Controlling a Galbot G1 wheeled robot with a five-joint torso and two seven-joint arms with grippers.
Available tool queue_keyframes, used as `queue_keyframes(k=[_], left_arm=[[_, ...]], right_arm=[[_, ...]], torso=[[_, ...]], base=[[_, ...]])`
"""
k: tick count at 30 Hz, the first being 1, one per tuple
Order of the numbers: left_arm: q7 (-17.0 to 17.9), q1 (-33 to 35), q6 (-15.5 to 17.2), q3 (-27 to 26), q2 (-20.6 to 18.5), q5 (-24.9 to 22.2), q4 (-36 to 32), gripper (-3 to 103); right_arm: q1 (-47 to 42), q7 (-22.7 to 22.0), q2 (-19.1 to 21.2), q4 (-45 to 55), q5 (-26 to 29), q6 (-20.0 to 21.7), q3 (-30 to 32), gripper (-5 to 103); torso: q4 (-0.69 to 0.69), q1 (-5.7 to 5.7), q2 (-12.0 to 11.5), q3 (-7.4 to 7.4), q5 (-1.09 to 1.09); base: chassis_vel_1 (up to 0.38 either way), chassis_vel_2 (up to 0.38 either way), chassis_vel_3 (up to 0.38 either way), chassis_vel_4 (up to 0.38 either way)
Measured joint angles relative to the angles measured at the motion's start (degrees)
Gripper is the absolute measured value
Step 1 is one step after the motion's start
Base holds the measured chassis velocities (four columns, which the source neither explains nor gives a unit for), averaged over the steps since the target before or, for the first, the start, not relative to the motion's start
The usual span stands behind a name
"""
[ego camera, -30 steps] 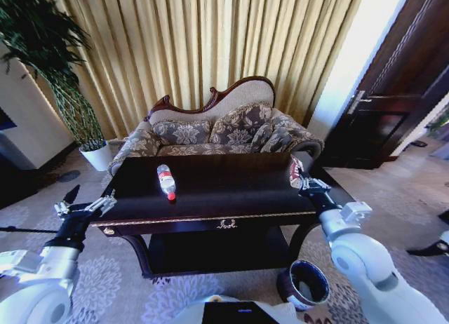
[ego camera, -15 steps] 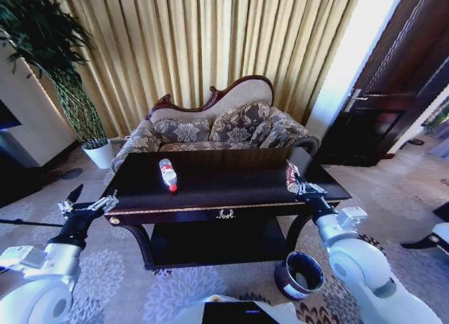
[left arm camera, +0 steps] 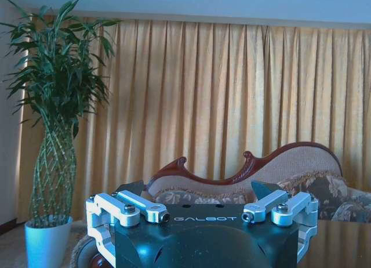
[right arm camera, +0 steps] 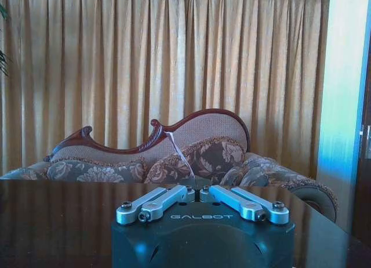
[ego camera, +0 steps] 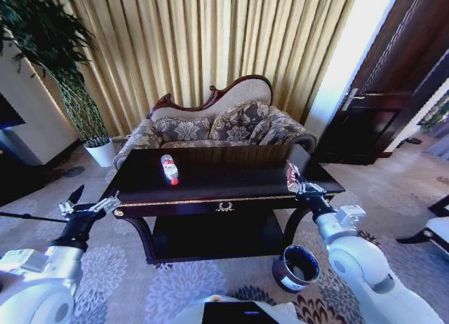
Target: Move to the front of the table and place the trash on the table into the trash bin.
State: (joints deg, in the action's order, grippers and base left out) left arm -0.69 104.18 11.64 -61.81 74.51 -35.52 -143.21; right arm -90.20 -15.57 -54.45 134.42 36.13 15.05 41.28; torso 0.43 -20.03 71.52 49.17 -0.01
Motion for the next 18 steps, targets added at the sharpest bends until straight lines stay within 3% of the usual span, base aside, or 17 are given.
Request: queue_keyframes(k=[18], left_arm=[[0.2, -1.2, 0.2, 0.2, -1.2, -0.8, 0.0, 100]], right_arm=[[1.8, 0.1, -0.5, -2.1, -2.3, 0.5, -3.0, 0]], torso=[[0.0, -0.01, 0.0, 0.0, 0.0]], base=[[0.108, -0.103, -0.109, 0.105]])
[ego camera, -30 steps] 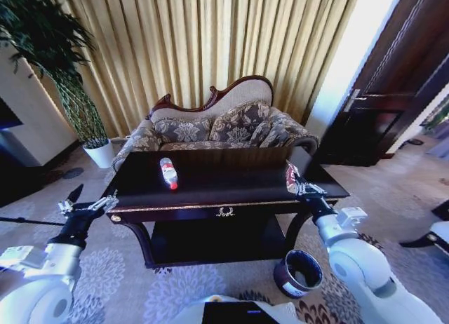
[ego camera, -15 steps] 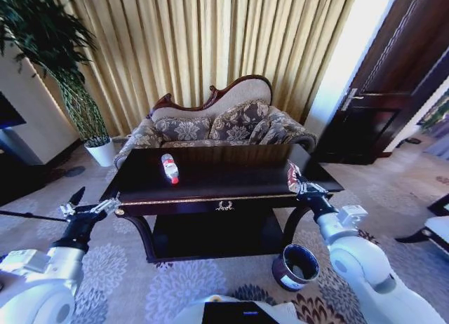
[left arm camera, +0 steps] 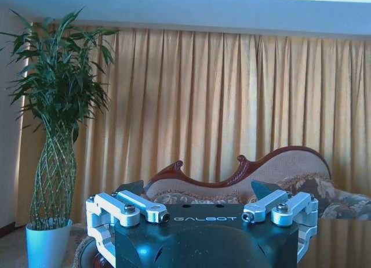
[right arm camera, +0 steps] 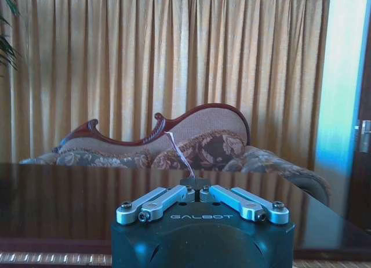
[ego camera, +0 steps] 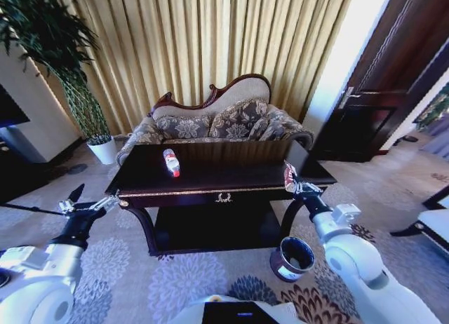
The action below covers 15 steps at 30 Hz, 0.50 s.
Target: Move to the front of the table and place the trash on the table into the trash bin.
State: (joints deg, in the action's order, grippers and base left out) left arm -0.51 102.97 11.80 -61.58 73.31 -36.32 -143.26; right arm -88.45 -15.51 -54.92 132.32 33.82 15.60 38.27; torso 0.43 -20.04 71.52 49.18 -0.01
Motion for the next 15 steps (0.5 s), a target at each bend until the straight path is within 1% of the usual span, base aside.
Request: queue_keyframes(k=[4, 7, 8, 13, 14, 15], left_arm=[[0.0, 0.0, 0.0, 0.6, 0.5, 0.6, 0.0, 100], [-0.1, 0.1, 0.0, 1.3, 1.3, 1.3, 0.0, 100], [-0.1, 0.1, 0.0, 1.3, 1.3, 1.3, 0.0, 100], [-0.2, 0.7, -0.2, 1.5, 2.3, 2.0, 0.0, 100], [-0.2, 0.7, -0.2, 1.5, 2.3, 2.0, 0.0, 100], [-0.2, 0.8, -0.2, 1.4, 2.3, 2.0, 0.0, 100]], right_arm=[[-0.4, 0.5, -0.4, -1.8, -1.6, -0.1, -0.8, 0], [-0.4, 1.2, -1.0, -7.9, -3.2, -0.1, -2.2, 0], [-0.4, 1.2, -1.0, -7.9, -3.2, -0.1, -2.2, 0], [3.2, 1.1, -2.1, -22.8, -4.1, -0.8, -5.2, 0], [3.2, 1.1, -2.1, -22.8, -4.1, -0.8, -5.2, 0], [4.9, 1.1, -2.4, -27.6, -4.8, -1.4, -6.0, 0]], torso=[[0.01, 0.06, 0.0, -0.03, 0.0], [0.02, 0.07, 0.0, -0.03, 0.0], [0.02, 0.07, 0.0, -0.03, 0.0], [-0.01, -0.05, 0.0, 0.03, 0.01], [-0.01, -0.05, 0.0, 0.03, 0.01], [-0.01, -0.05, 0.0, 0.02, 0.03]], base=[[0.126, -0.13, -0.135, 0.138], [0.056, -0.065, -0.08, 0.075], [0.043, -0.025, -0.041, 0.055], [-0.009, 0.012, 0.006, -0.007], [-0.044, 0.06, 0.031, -0.034], [-0.032, 0.06, 0.05, -0.031]])
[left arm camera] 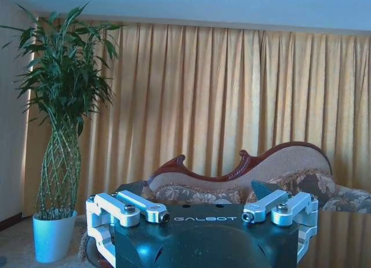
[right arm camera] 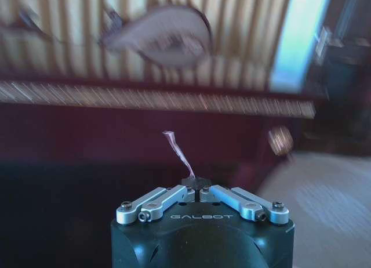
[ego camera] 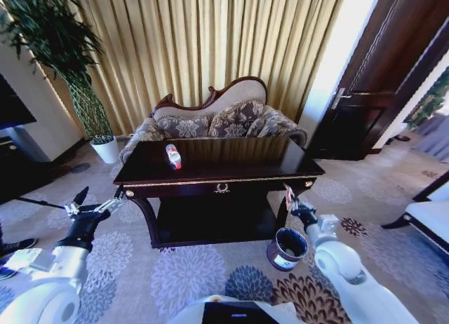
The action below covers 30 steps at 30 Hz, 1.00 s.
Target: Move to the front of the table and place the trash on the table into the trash bin.
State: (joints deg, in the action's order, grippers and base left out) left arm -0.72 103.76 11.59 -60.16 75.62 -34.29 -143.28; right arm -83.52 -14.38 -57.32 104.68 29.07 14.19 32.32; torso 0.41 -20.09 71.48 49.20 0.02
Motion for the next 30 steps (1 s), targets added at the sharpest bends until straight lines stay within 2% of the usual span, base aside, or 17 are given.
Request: queue_keyframes(k=[6, 8, 13, 22, 23, 26, 29, 30], left_arm=[[0.0, 0.6, -0.1, -0.3, 0.2, 0.1, 0.0, 100], [0.0, 0.8, -0.1, -0.2, 0.3, 0.3, 0.0, 100], [0.0, 0.9, -0.2, 1.4, 0.7, 1.9, 0.0, 100], [0.0, 0.9, -0.2, 3.8, 1.0, 4.3, 0.0, 100], [0.0, 0.9, -0.2, 3.9, 1.0, 4.4, 0.0, 100], [0.0, 0.9, -0.2, 3.9, 1.0, 4.5, 0.0, 100], [0.0, 0.9, -0.2, 3.8, 1.1, 4.5, 0.0, 100], [0.0, 0.9, -0.2, 3.8, 1.1, 4.5, 0.0, 100]], right_arm=[[6.6, 1.4, -1.3, -18.1, -4.4, -3.3, -2.8, 0], [9.0, 1.9, -2.1, -25.1, -5.7, -4.8, -3.6, 0], [13.8, 3.0, -3.9, -34.7, -7.5, -7.1, -4.7, 0], [18.9, 3.6, -7.0, -40.9, -9.5, -8.1, -6.1, -1], [19.2, 3.6, -7.3, -41.4, -10.0, -8.1, -6.1, 5], [19.2, 3.6, -7.7, -41.6, -10.4, -8.1, -6.1, 11], [18.8, 3.6, -8.0, -41.4, -10.5, -8.1, -5.8, 27], [18.7, 3.6, -8.0, -41.2, -10.5, -8.1, -5.8, 27]], torso=[[-0.01, 0.06, 0.0, -0.03, -0.02], [0.03, 0.08, 0.0, -0.03, -0.01], [0.03, 0.07, 0.0, -0.02, -0.02], [0.01, 0.07, 0.0, -0.03, -0.03], [0.01, 0.07, 0.0, -0.03, -0.03], [0.02, 0.06, 0.0, -0.03, -0.03], [0.02, 0.06, 0.0, -0.03, -0.03], [0.02, 0.07, 0.0, -0.03, -0.03]], base=[[0.0, 0.0, 0.0, 0.0], [0.0, 0.0, 0.0, 0.0], [0.0, 0.0, 0.0, 0.0], [0.0, 0.0, 0.0, 0.0], [0.0, 0.0, 0.0, 0.0], [0.0, 0.0, 0.0, 0.0], [0.0, 0.0, 0.0, 0.0], [0.0, 0.0, 0.0, 0.0]])
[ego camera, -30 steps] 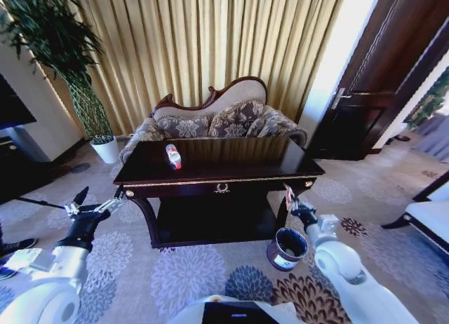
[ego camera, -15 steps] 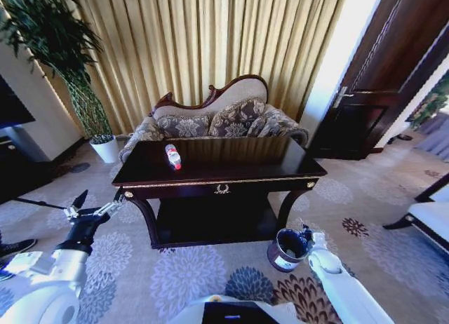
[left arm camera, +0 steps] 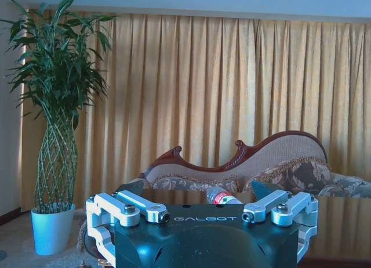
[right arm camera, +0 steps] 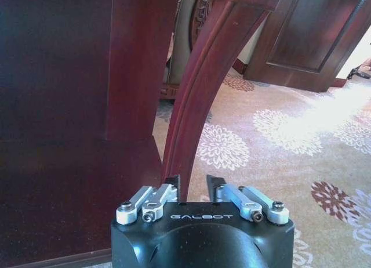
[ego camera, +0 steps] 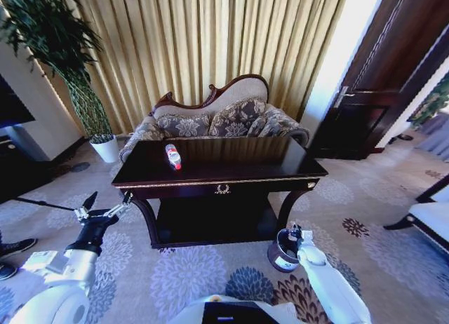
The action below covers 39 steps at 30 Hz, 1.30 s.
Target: Move to the front of the table and place the trash on the table into the trash bin.
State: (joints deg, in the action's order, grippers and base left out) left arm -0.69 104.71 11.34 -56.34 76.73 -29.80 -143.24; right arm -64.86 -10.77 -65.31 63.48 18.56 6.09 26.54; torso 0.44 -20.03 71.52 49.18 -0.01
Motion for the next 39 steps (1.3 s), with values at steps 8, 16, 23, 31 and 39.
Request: queue_keyframes(k=[8, 16, 23, 31, 39], left_arm=[[0.0, 0.0, -0.1, -0.2, 0.2, -0.1, 0.0, 100], [0.0, 0.1, -0.6, -0.5, 0.5, -0.2, 0.0, 100], [0.0, -0.1, -0.6, -0.4, 0.5, -0.3, 0.0, 100], [0.0, -0.4, -0.7, -0.3, 0.6, -0.4, 0.0, 100], [0.0, -0.5, -0.9, -0.8, 0.6, -0.7, 0.0, 100]], right_arm=[[-0.6, -0.1, 0.3, 1.5, 0.1, 0.1, 0.2, 54], [-1.4, -0.1, 0.3, 3.1, 0.4, 0.2, 0.4, 86], [-4.5, 0.6, 1.5, 8.4, 4.4, 0.9, 1.5, 99], [-10.2, 1.8, 4.0, 27.8, 11.0, 5.1, 6.1, 100], [-17.9, 1.2, 4.1, 54.1, 14.0, 8.4, 9.6, 100]], torso=[[-0.01, 0.0, 0.0, 0.0, 0.0], [-0.01, 0.0, 0.0, 0.0, 0.0], [0.0, 0.0, 0.0, 0.0, 0.02], [-0.02, 0.0, 0.0, 0.0, 0.0], [-0.02, 0.0, 0.0, -0.01, -0.03]], base=[[0.0, 0.0, 0.0, 0.0], [0.0, 0.0, 0.0, 0.0], [0.0, 0.0, 0.0, 0.0], [0.0, 0.0, 0.0, 0.0], [0.0, 0.0, 0.0, 0.0]])
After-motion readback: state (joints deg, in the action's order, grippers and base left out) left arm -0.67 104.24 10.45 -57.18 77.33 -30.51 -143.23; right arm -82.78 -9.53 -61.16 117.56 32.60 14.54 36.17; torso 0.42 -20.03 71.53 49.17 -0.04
